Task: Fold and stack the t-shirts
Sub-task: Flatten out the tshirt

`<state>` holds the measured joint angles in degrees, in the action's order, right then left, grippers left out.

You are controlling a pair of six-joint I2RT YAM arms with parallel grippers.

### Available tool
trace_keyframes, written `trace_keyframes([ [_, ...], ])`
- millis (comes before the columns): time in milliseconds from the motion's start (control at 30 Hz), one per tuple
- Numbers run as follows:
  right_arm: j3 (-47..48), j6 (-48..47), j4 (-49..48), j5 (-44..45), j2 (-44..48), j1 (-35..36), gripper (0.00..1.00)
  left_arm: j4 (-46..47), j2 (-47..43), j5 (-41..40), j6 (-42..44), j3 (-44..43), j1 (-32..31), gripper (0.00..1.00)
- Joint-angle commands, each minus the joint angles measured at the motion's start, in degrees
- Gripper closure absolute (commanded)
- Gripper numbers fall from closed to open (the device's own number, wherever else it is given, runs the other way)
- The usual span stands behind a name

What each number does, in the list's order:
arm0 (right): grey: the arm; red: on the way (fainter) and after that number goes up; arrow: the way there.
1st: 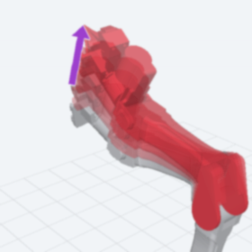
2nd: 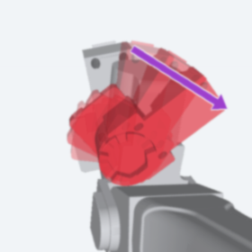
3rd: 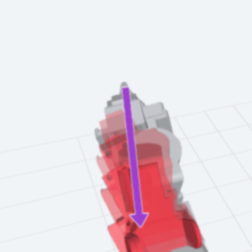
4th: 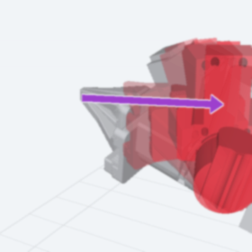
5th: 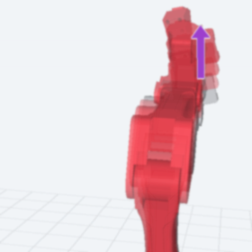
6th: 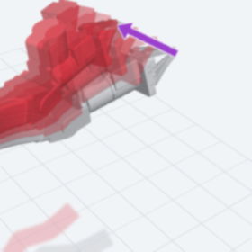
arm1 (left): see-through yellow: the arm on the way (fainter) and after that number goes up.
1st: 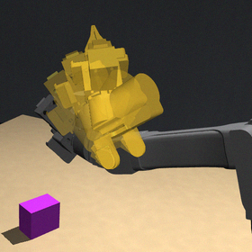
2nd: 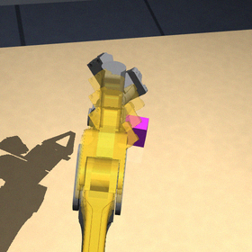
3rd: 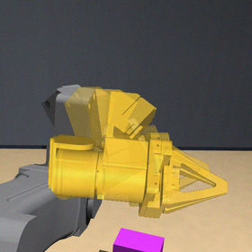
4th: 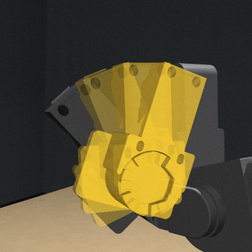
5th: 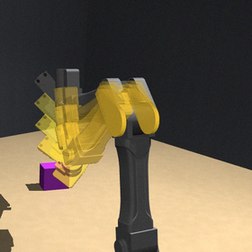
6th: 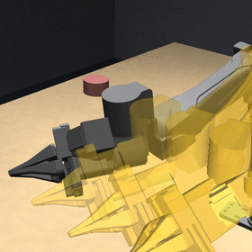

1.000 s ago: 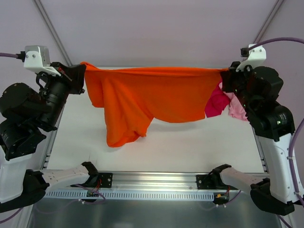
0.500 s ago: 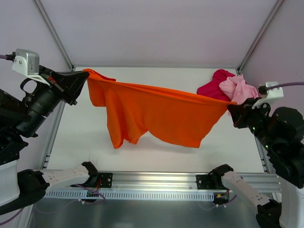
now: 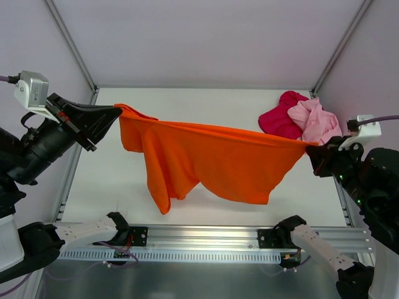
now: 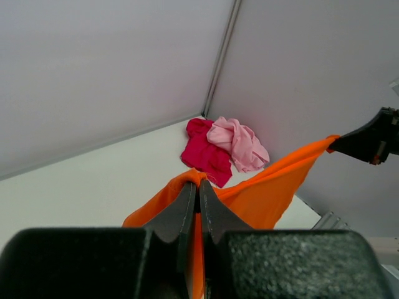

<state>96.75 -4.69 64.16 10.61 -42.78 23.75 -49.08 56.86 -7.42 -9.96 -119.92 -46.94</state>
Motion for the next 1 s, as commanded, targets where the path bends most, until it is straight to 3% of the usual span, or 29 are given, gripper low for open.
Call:
trace_keyframes([
  [0, 0.9, 0.21, 3.42, 2.22, -1.77, -0.37, 0.99, 2.15, -3.42, -0.58, -2.17, -0.23, 0.0, 1.0],
  [300, 2.57, 0.47, 5.81, -4.89, -6.7, -0.37, 0.99, -4.18, -4.83, -5.67, -7.27, 8.02, 0.01, 1.0],
  [467, 0.63, 0.03, 4.57, -4.28, -7.4, -0.37, 0.99, -1.37, -5.36, -4.97, -6.05, 8.12, -0.08, 1.0],
  [600, -4.37, 0.29, 1.06, -3.05, -6.96, -0.37, 0.99, -1.36, -1.94, 2.56, -2.97, 1.99, 0.0, 1.0],
  [700, -4.91, 0.56, -0.52, -4.28, -12.38, -0.37, 0.99, -1.81, 3.07, 6.44, -1.3, -3.38, 0.0, 1.0],
  [833, -3.95, 0.91, -7.29, -8.32, -15.31, -0.37, 0.99, 1.97, 3.96, 5.49, 0.55, -4.36, 0.0, 1.0],
  [967, 0.89, -0.84, -5.81, -8.59, -17.86, -0.37, 0.99, 0.83, 4.05, 5.66, 0.2, -5.07, 0.0, 1.0],
])
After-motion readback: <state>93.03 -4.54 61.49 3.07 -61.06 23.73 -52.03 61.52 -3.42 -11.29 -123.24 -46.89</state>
